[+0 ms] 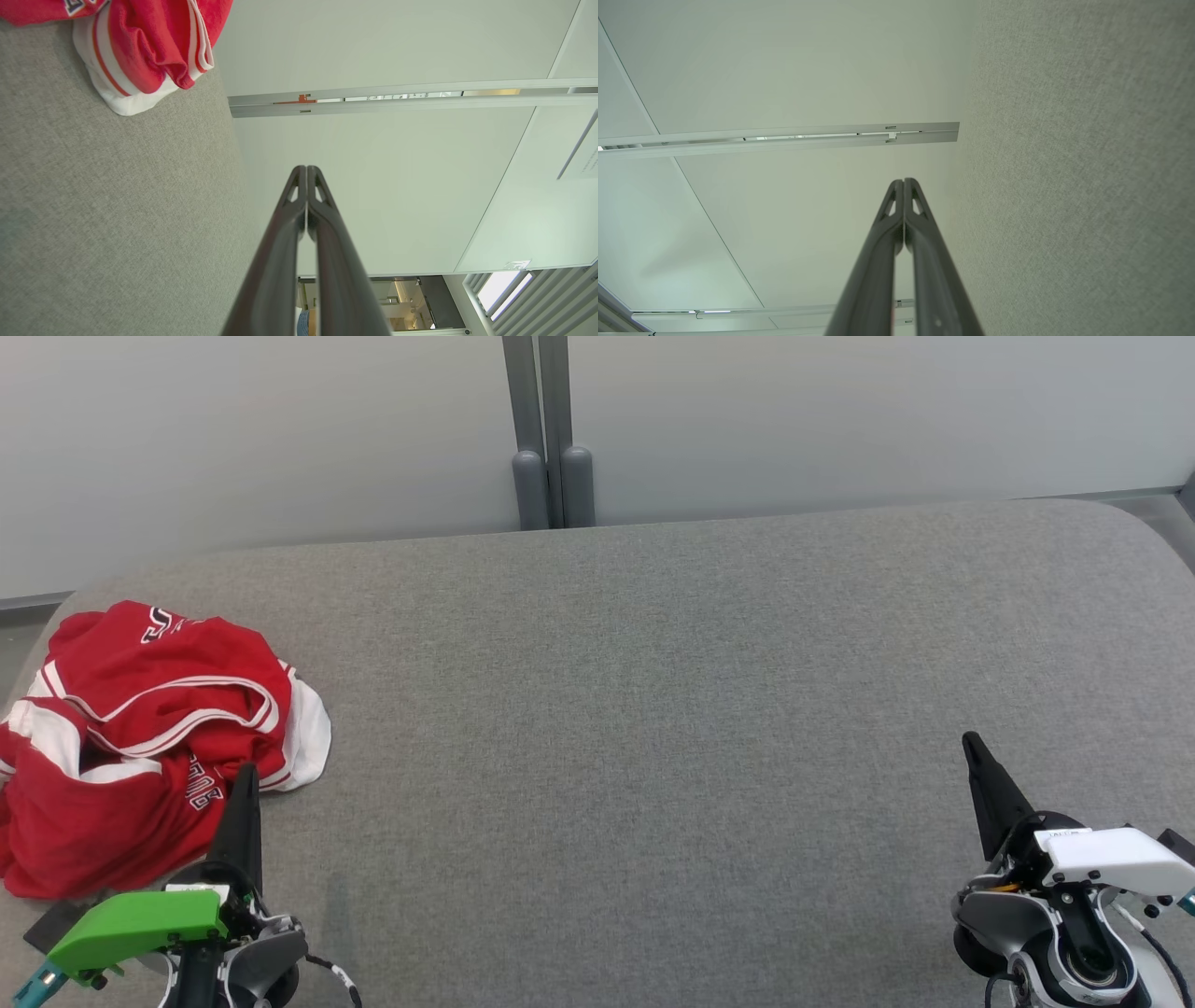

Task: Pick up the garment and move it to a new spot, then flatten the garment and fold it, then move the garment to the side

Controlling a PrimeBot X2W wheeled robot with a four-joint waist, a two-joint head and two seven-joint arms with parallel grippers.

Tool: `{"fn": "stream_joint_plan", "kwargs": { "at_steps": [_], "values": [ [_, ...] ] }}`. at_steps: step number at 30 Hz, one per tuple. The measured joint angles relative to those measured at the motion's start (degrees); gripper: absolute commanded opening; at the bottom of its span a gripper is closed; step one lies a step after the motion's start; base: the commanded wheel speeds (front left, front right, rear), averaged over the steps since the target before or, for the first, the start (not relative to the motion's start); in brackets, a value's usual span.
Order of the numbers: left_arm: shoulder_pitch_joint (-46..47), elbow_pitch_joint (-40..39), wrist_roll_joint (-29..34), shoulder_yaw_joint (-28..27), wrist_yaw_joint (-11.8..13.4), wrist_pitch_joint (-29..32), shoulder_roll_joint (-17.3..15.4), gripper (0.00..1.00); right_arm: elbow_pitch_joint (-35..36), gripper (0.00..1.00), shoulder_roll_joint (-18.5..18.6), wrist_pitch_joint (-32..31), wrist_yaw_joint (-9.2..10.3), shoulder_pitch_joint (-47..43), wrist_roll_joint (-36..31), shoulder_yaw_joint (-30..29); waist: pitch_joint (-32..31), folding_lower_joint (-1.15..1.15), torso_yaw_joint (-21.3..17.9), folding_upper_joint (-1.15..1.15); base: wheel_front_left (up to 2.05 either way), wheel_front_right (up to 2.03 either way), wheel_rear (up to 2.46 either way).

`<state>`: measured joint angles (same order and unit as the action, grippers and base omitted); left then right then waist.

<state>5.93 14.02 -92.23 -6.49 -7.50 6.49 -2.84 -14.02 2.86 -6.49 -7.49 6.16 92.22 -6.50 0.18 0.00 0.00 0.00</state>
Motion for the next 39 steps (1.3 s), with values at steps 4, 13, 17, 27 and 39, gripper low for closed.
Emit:
{"fn": "stream_joint_plan", "kwargs": {
  "at_steps": [4,13,17,27,39],
  "values": [
    [0.0,0.0,0.0,0.0,0.0,0.0,0.0,0.0,0.0,0.0,0.0,0.0,0.0,0.0,0.0,0.0,0.0,0.0,0.0,0.0,0.0,0.0,0.0],
    [0.0,0.0,0.0,0.0,0.0,0.0,0.0,0.0,0.0,0.0,0.0,0.0,0.0,0.0,0.0,0.0,0.0,0.0,0.0,0.0,0.0,0.0,0.0],
    [0.0,0.0,0.0,0.0,0.0,0.0,0.0,0.0,0.0,0.0,0.0,0.0,0.0,0.0,0.0,0.0,0.0,0.0,0.0,0.0,0.0,0.0,0.0],
    [-1.1,1.6,0.0,0.2,0.0,0.0,0.5,1.0,-1.5,1.0,-0.4,0.0,0.02,-1.2,0.0,0.1,0.0,0.0,0.0,0.0,0.0,0.0,0.0],
    [-1.9,0.3,0.8,1.2,0.2,-3.1,0.5,1.0,1.6,1.0,-0.5,3.0,0.02,-2.1,-0.7,2.7,0.0,0.0,0.0,0.0,0.0,0.0,0.0]
  ]
}}
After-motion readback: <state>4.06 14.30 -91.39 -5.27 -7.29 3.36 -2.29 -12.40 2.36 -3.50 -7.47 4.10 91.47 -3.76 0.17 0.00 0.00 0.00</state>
